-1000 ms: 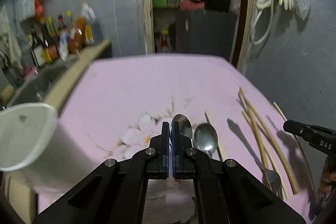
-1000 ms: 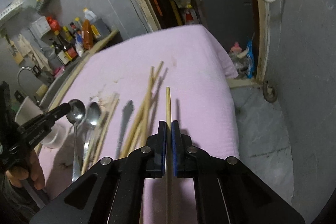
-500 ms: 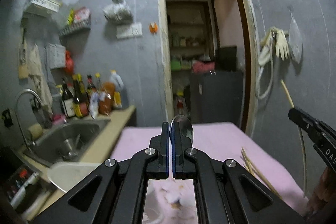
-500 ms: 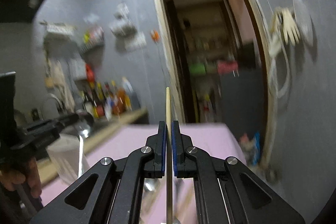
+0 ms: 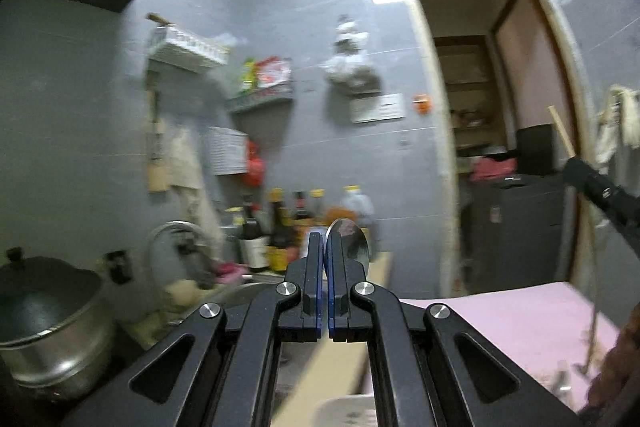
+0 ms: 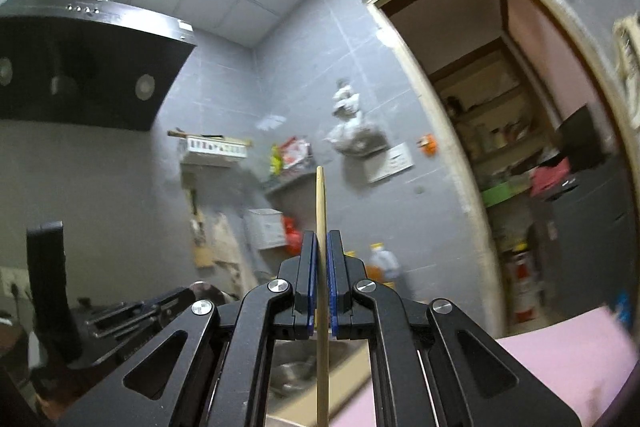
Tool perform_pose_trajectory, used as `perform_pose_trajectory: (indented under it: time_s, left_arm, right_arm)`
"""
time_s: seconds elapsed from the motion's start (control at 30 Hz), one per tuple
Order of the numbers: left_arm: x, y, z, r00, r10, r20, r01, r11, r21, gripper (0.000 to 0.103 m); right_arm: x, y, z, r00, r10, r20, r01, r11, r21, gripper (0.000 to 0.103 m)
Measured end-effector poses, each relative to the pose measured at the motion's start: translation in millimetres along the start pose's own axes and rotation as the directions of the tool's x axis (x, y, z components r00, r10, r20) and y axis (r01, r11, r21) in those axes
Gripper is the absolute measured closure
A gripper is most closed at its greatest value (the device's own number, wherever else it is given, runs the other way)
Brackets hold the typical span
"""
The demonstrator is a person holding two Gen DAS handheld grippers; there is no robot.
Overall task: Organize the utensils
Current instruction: 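Lift the spoon with the left tool while the right tool carries the chopstick to the white holder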
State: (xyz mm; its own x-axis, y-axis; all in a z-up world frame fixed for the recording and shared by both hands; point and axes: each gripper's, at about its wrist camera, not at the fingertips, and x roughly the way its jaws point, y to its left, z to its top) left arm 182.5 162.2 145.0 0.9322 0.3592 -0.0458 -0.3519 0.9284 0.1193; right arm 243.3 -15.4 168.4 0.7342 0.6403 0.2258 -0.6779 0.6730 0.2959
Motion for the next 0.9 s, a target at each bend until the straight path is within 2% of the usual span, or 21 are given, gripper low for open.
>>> perform_pose_trajectory:
  time_s: [0.07,0.17,0.43,0.6,0.73,0.9]
  left_arm:
    - [12.7,9.8,-14.2,0.998,0.068,-0.016,-0.068,0.998,0.004,0.103]
    - [22.6,16.1,-35.7,0.991,0.129,-0.029,-0.129,0.992,0.010,0.103]
    - [36.5,-4.3,-82.5,0.979,0.202,-0.012,-0.200,0.973,0.117,0.103]
    - [38.8,-10.0,-101.1,0.984,0.166,-0.060,-0.159,0.981,0.111,0.102]
    - [39.0,0.1,-103.9,0.987,0.078,-0.141,-0.079,0.997,-0.002,0.101]
    - [36.3,11.4,-95.6,0.978,-0.043,-0.203,0.019,0.993,-0.119,0.100]
  right_arm:
    - [14.9,2.5,-9.1,1.000,0.008,-0.012,-0.008,1.000,0.030,0.100]
    - [25.6,2.1,-26.8,0.999,-0.012,-0.035,0.013,0.999,0.033,0.100]
    - [37.8,5.9,-71.1,0.988,-0.116,-0.098,0.107,0.990,-0.089,0.100]
    - [33.0,6.3,-84.8,0.983,-0.127,-0.132,0.110,0.986,-0.128,0.100]
    - [23.8,9.2,-88.7,0.976,-0.142,-0.164,0.113,0.978,-0.174,0.100]
    - [14.8,11.2,-93.6,0.964,-0.159,-0.211,0.114,0.971,-0.210,0.100]
